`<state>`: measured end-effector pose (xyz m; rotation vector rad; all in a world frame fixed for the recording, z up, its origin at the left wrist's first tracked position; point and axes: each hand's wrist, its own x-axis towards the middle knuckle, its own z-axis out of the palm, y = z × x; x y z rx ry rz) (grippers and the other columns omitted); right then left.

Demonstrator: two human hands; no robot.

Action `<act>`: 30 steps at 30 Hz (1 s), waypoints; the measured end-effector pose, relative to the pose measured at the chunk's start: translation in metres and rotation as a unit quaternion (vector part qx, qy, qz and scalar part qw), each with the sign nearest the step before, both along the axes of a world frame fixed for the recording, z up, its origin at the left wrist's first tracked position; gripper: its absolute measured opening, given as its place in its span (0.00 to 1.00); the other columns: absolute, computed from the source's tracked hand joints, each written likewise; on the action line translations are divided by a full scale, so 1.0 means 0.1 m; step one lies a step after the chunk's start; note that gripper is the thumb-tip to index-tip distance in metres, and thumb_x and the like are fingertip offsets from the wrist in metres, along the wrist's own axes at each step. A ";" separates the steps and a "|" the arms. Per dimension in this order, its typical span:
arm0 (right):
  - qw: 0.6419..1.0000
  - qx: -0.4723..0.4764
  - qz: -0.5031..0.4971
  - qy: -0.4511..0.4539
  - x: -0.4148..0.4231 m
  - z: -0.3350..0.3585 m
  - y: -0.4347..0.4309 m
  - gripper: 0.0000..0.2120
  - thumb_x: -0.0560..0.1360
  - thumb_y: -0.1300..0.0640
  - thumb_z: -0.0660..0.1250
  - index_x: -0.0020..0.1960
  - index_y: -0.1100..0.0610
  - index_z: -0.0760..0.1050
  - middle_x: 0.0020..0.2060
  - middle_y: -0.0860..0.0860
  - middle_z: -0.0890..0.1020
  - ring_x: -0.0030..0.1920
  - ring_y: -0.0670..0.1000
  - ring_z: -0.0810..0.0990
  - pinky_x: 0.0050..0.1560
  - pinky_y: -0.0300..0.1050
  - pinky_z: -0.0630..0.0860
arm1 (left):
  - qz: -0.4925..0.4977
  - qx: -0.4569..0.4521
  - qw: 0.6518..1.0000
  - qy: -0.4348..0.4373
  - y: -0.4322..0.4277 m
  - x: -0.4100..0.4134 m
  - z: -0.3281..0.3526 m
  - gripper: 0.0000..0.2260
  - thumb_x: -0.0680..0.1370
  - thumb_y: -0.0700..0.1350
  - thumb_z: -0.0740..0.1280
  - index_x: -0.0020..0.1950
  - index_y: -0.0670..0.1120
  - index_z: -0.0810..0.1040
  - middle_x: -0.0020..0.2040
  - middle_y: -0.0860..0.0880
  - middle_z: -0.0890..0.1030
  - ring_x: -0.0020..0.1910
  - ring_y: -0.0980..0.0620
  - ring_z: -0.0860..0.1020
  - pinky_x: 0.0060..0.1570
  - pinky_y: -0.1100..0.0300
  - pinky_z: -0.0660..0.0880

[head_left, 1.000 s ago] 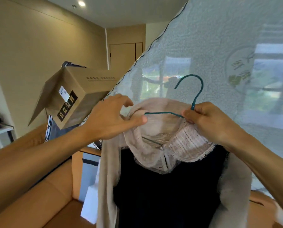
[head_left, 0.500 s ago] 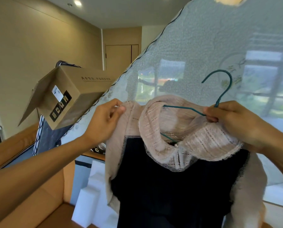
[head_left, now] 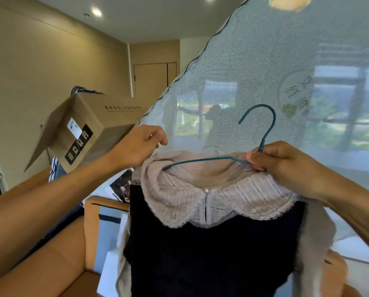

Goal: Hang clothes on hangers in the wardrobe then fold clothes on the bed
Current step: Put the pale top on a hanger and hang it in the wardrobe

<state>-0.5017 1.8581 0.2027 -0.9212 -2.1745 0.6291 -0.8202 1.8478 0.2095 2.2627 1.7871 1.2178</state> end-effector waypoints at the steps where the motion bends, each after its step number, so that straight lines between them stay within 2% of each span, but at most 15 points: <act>1: 1.000 0.004 -0.015 0.014 -0.02 0.00 -0.01 0.23 0.82 0.50 0.63 0.29 0.53 0.64 0.23 0.49 0.60 0.25 0.50 0.57 0.28 0.43 0.56 | -0.008 0.008 1.000 -0.024 -0.08 0.05 0.03 0.22 0.86 0.51 0.55 0.45 0.40 0.81 0.42 0.46 0.83 0.40 0.55 0.79 0.38 0.72 0.69; 3: 0.998 0.010 -0.046 0.046 -0.06 0.02 -0.02 0.24 0.82 0.54 0.63 0.27 0.53 0.63 0.20 0.45 0.59 0.21 0.46 0.56 0.25 0.38 0.55 | -0.030 0.001 0.999 -0.022 -0.20 0.14 0.05 0.30 0.83 0.61 0.50 0.42 0.41 0.81 0.37 0.44 0.81 0.33 0.56 0.74 0.39 0.67 0.68; 4: 0.997 0.014 -0.055 0.059 -0.08 0.03 -0.02 0.25 0.82 0.54 0.63 0.26 0.52 0.63 0.19 0.45 0.59 0.21 0.45 0.56 0.24 0.38 0.55 | -0.044 -0.014 0.999 0.016 -0.26 0.17 0.04 0.22 0.82 0.64 0.51 0.56 0.46 0.66 0.48 0.45 0.78 0.29 0.57 0.69 0.38 0.61 0.66; 5: 0.996 0.020 -0.060 0.067 -0.09 0.03 -0.01 0.25 0.82 0.55 0.63 0.27 0.53 0.63 0.19 0.45 0.60 0.20 0.45 0.56 0.24 0.38 0.56 | -0.054 -0.021 0.996 0.060 -0.31 0.19 0.03 0.23 0.81 0.66 0.52 0.37 0.50 0.57 0.33 0.59 0.60 0.28 0.56 0.63 0.37 0.57 0.63; 6: 0.995 0.023 -0.060 0.071 -0.10 0.03 -0.02 0.23 0.82 0.55 0.63 0.28 0.55 0.64 0.19 0.45 0.60 0.20 0.45 0.56 0.23 0.37 0.56 | -0.061 -0.026 0.993 0.103 -0.34 0.19 0.01 0.24 0.80 0.67 0.54 0.35 0.49 0.57 0.28 0.48 0.62 0.28 0.56 0.60 0.36 0.57 0.60; 7: 0.996 0.025 -0.058 0.069 -0.11 0.03 -0.03 0.22 0.82 0.54 0.63 0.30 0.56 0.64 0.18 0.45 0.60 0.19 0.45 0.56 0.22 0.36 0.57 | -0.067 -0.026 0.991 0.116 -0.35 0.16 0.01 0.26 0.80 0.65 0.56 0.33 0.47 0.60 0.29 0.51 0.60 0.29 0.56 0.60 0.35 0.58 0.60; 10: 0.997 0.030 -0.052 0.053 -0.11 0.01 -0.06 0.21 0.82 0.53 0.62 0.32 0.58 0.64 0.18 0.45 0.60 0.20 0.45 0.56 0.22 0.35 0.57 | -0.101 -0.034 0.994 0.026 -0.37 0.06 0.02 0.23 0.84 0.53 0.60 0.30 0.48 0.69 0.28 0.57 0.65 0.29 0.59 0.64 0.35 0.63 0.62; 13: 0.996 0.039 -0.059 0.046 -0.08 -0.02 -0.09 0.21 0.82 0.52 0.62 0.32 0.57 0.65 0.19 0.46 0.61 0.21 0.47 0.58 0.23 0.36 0.57 | -0.004 0.021 0.999 0.033 -0.35 -0.06 0.05 0.18 0.84 0.45 0.60 0.35 0.40 0.69 0.31 0.50 0.65 0.30 0.56 0.63 0.34 0.60 0.61; 17: 0.997 0.052 -0.056 0.005 -0.07 -0.07 -0.08 0.22 0.81 0.51 0.62 0.31 0.56 0.64 0.20 0.46 0.61 0.23 0.47 0.58 0.25 0.37 0.58 | 0.091 0.080 0.991 0.062 -0.39 -0.05 0.17 0.17 0.84 0.45 0.59 0.35 0.49 0.71 0.31 0.51 0.70 0.28 0.54 0.69 0.32 0.57 0.66; 20: 0.997 0.053 -0.017 -0.051 -0.11 -0.11 -0.08 0.22 0.81 0.49 0.62 0.31 0.55 0.64 0.23 0.46 0.62 0.25 0.48 0.60 0.29 0.43 0.60 | 0.042 0.029 0.996 -0.074 -0.42 0.09 0.30 0.15 0.85 0.45 0.59 0.43 0.43 0.78 0.36 0.47 0.76 0.27 0.61 0.75 0.26 0.68 0.72; 21: 0.996 0.053 -0.001 -0.069 -0.12 -0.12 -0.08 0.22 0.80 0.48 0.62 0.31 0.55 0.65 0.24 0.47 0.63 0.26 0.48 0.62 0.30 0.44 0.60 | 0.017 0.003 0.991 -0.134 -0.40 0.14 0.33 0.14 0.85 0.45 0.59 0.46 0.42 0.80 0.40 0.45 0.80 0.31 0.61 0.78 0.30 0.70 0.75; 23: 0.992 0.050 0.033 -0.107 -0.15 -0.15 -0.09 0.23 0.79 0.45 0.62 0.31 0.57 0.67 0.26 0.49 0.65 0.27 0.49 0.63 0.31 0.44 0.62 | -0.039 -0.036 0.963 -0.264 -0.31 0.19 0.37 0.13 0.85 0.44 0.60 0.51 0.41 0.82 0.47 0.43 0.84 0.43 0.53 0.81 0.47 0.63 0.80; 25: 0.987 0.040 0.073 -0.139 -0.19 -0.17 -0.11 0.26 0.80 0.42 0.61 0.32 0.59 0.66 0.27 0.52 0.64 0.28 0.52 0.62 0.31 0.45 0.62 | -0.080 -0.066 0.929 -0.354 -0.23 0.23 0.37 0.11 0.84 0.43 0.61 0.48 0.42 0.82 0.41 0.48 0.85 0.40 0.53 0.82 0.46 0.62 0.81; 28: 0.988 0.012 0.079 -0.135 -0.23 -0.21 -0.12 0.25 0.80 0.40 0.62 0.31 0.54 0.65 0.28 0.52 0.63 0.29 0.54 0.61 0.32 0.51 0.60 | -0.087 -0.127 0.925 -0.347 -0.14 0.30 0.25 0.11 0.83 0.39 0.62 0.42 0.45 0.79 0.30 0.53 0.81 0.30 0.57 0.78 0.29 0.68 0.76; 30: 0.995 -0.003 0.042 -0.092 -0.25 -0.22 -0.12 0.22 0.79 0.42 0.62 0.30 0.52 0.67 0.25 0.48 0.63 0.27 0.50 0.61 0.31 0.47 0.60 | -0.093 -0.159 0.934 -0.307 -0.11 0.33 0.15 0.09 0.83 0.39 0.63 0.44 0.44 0.77 0.33 0.51 0.79 0.31 0.55 0.74 0.29 0.68 0.75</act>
